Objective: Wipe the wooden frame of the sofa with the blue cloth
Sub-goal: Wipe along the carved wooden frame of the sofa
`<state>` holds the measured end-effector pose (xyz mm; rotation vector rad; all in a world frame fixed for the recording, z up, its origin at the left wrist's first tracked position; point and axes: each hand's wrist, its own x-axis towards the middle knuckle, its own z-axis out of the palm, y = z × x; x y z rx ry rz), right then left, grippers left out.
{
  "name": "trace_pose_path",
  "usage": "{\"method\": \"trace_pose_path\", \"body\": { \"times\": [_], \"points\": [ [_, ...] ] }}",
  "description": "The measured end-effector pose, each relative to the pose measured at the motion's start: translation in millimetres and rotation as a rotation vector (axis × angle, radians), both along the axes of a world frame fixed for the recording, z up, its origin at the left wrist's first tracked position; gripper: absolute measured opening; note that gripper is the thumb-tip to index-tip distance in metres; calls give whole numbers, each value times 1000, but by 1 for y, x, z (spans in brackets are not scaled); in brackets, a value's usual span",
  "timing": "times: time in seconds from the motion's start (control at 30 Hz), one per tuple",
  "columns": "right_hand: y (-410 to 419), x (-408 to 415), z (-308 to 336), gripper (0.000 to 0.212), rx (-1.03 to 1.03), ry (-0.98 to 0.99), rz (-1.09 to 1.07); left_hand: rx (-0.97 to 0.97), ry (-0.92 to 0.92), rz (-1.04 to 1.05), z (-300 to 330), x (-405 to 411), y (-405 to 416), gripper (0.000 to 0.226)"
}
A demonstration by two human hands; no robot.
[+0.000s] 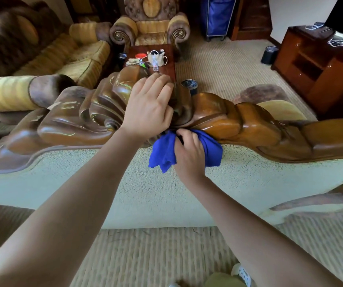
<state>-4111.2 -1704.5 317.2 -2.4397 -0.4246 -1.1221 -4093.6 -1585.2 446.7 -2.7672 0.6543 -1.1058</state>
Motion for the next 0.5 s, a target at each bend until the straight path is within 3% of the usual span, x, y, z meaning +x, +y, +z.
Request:
{"method": "trace_pose_path", "body": {
  "times": [0.13,0.5],
  "points": [
    [-29,8,22,15,252,-79,-144,7,-23,10,-1,0,-2,43],
    [-18,6,23,8,240,-148,-29,-39,-144,113,-10,11,-20,26]
  ]
}}
